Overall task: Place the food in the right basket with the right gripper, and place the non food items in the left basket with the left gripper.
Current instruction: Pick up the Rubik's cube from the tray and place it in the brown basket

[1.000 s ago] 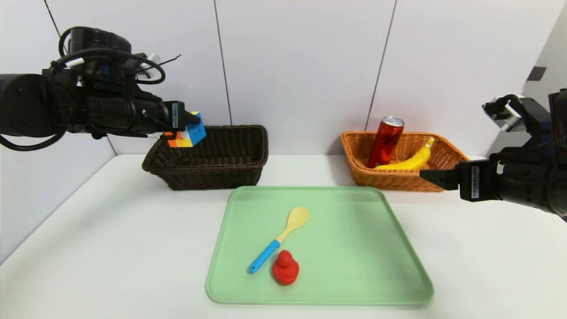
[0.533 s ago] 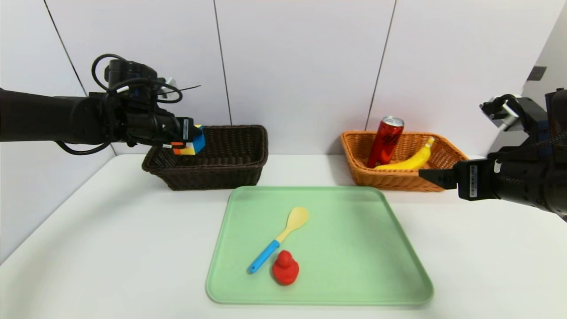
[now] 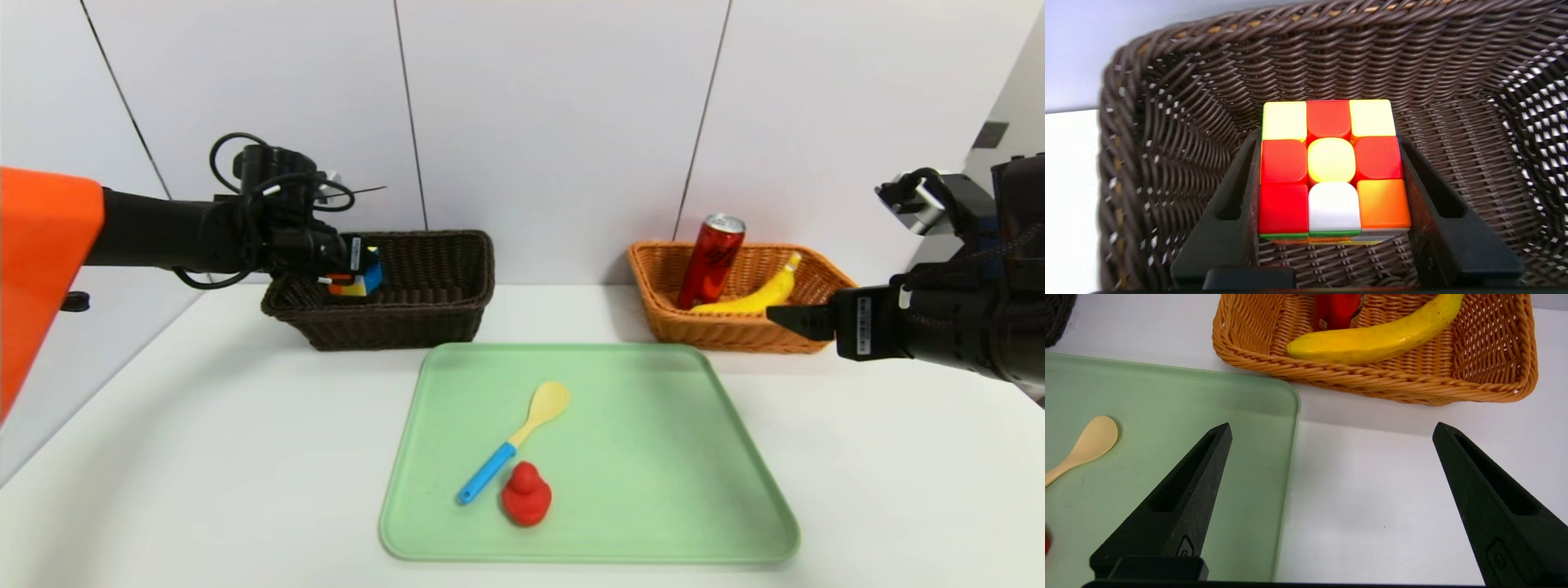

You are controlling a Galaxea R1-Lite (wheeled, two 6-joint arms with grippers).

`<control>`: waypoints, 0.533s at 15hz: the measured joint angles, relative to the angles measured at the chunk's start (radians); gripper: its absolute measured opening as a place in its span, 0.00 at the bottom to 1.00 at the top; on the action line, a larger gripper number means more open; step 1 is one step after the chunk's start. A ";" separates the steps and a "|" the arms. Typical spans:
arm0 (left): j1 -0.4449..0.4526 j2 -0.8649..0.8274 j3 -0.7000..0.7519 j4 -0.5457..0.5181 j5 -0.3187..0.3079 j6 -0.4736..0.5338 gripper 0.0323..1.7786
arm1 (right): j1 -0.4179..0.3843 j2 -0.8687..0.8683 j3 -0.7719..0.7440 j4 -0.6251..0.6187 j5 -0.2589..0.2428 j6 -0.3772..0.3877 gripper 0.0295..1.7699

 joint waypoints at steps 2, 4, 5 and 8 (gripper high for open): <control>0.000 0.017 -0.009 -0.001 0.000 0.001 0.58 | -0.004 0.005 -0.005 -0.001 0.000 0.000 0.96; 0.000 0.025 -0.011 -0.001 0.000 0.000 0.67 | -0.004 0.008 -0.007 0.000 0.000 0.000 0.96; 0.000 0.028 -0.011 -0.001 -0.001 -0.001 0.71 | -0.004 0.009 -0.008 0.000 0.001 0.000 0.96; 0.000 0.029 -0.013 -0.002 0.000 0.000 0.79 | -0.004 0.009 -0.008 0.000 0.001 0.000 0.96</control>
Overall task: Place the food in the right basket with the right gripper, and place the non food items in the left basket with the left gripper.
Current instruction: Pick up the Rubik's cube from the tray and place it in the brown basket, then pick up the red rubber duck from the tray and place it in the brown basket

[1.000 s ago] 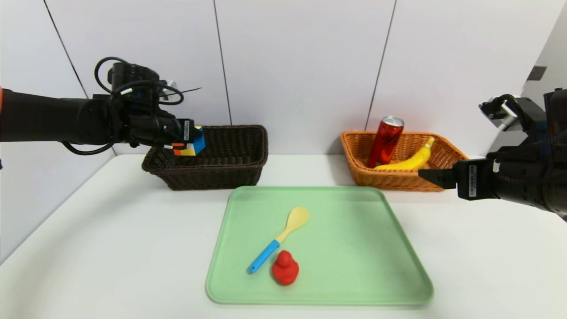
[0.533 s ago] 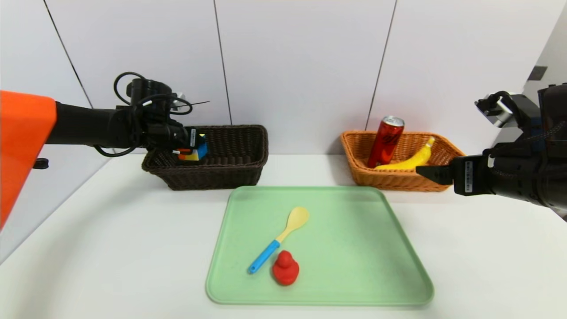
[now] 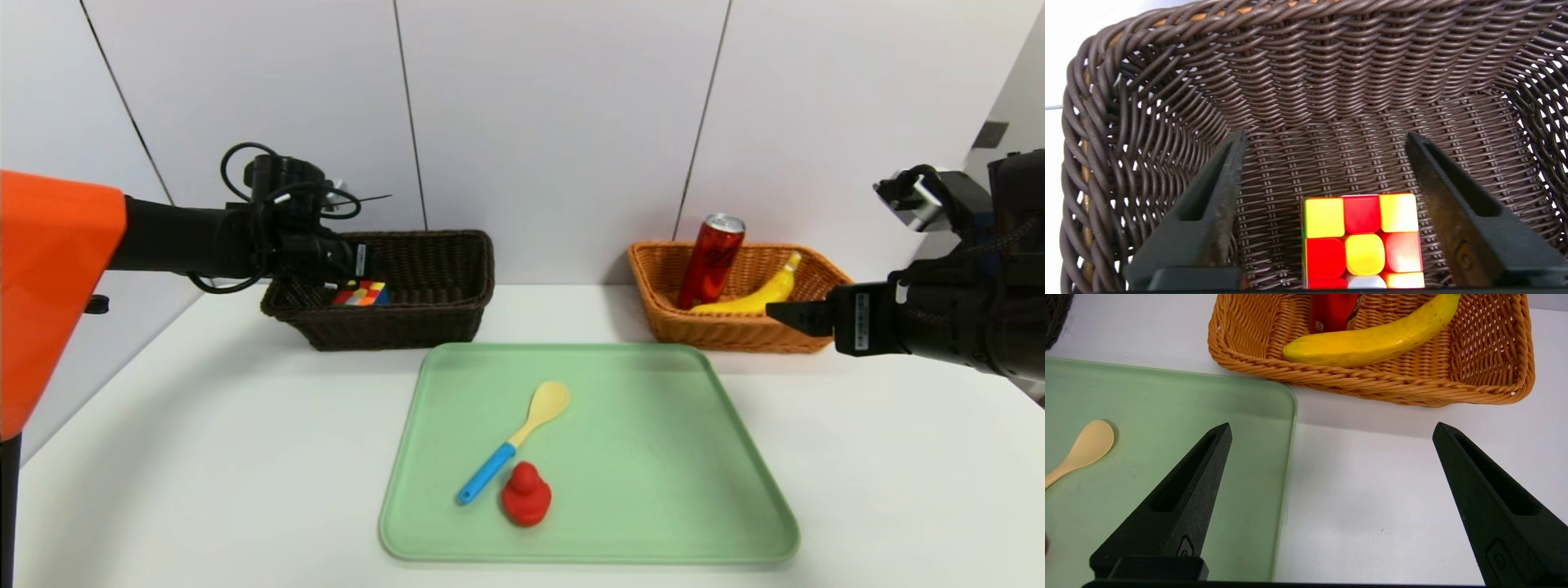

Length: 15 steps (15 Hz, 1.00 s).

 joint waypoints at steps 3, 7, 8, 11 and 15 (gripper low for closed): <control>-0.006 -0.054 -0.020 0.021 0.000 0.001 0.84 | 0.000 -0.001 0.002 0.001 -0.001 0.001 0.96; -0.113 -0.253 -0.117 0.255 -0.008 -0.008 0.89 | 0.000 -0.002 0.004 0.013 -0.007 0.004 0.96; -0.176 -0.302 -0.139 0.364 -0.009 -0.034 0.90 | 0.000 -0.001 0.004 0.015 -0.014 0.014 0.96; -0.405 -0.406 -0.204 0.700 0.005 -0.226 0.92 | 0.000 0.000 0.009 0.026 -0.024 0.028 0.96; -0.627 -0.427 -0.281 1.026 0.098 -0.446 0.93 | 0.000 -0.001 0.013 0.027 -0.025 0.030 0.96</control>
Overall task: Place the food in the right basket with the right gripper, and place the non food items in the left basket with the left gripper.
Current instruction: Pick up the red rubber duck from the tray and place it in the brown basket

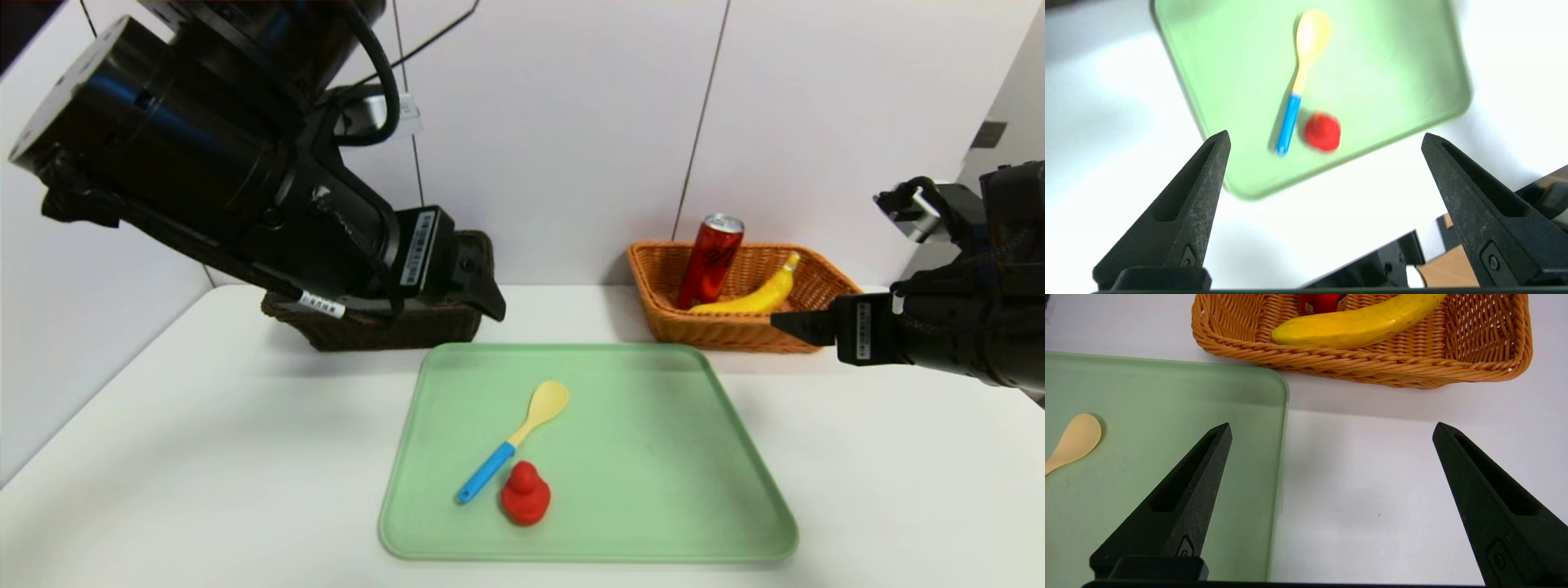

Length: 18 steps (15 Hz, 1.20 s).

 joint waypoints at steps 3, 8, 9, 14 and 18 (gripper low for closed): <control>-0.027 0.025 0.016 0.054 0.002 0.101 0.94 | 0.000 -0.010 0.015 0.000 0.000 0.001 0.96; -0.030 0.095 0.074 0.024 -0.076 0.423 0.94 | 0.000 -0.024 0.022 0.000 0.001 0.000 0.96; -0.030 0.122 0.071 0.002 -0.077 0.450 0.95 | 0.000 -0.026 0.023 0.001 0.000 0.000 0.96; -0.029 0.263 -0.022 -0.044 -0.082 0.383 0.95 | 0.000 -0.030 0.028 0.001 0.001 -0.001 0.96; -0.057 0.326 -0.032 -0.016 -0.079 0.203 0.95 | 0.000 -0.023 0.041 0.000 0.003 0.000 0.96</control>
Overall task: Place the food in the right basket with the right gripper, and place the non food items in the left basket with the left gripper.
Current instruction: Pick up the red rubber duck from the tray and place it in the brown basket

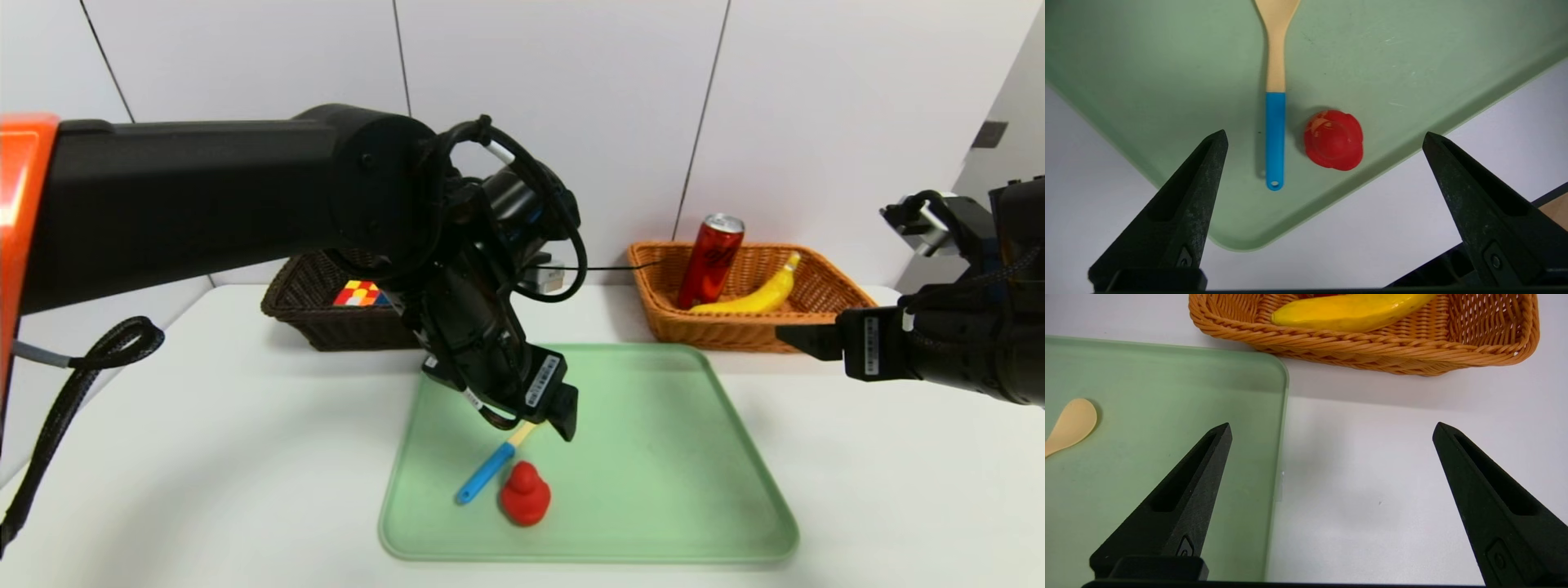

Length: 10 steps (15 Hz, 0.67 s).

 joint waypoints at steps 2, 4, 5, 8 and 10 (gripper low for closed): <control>-0.029 0.015 -0.001 0.000 0.000 -0.114 0.95 | 0.001 0.007 0.003 -0.003 0.000 0.000 0.96; -0.045 0.021 -0.001 0.001 0.003 -0.195 0.95 | 0.001 0.011 0.003 -0.003 0.000 0.000 0.96; -0.051 0.023 -0.001 0.009 0.005 -0.218 0.95 | 0.002 0.013 0.004 -0.003 0.000 0.000 0.96; -0.080 0.028 0.000 0.082 0.052 -0.242 0.95 | 0.003 0.012 0.010 -0.001 -0.001 0.001 0.96; -0.102 0.033 0.000 0.100 0.086 -0.243 0.95 | 0.004 0.009 0.014 -0.001 -0.003 0.002 0.96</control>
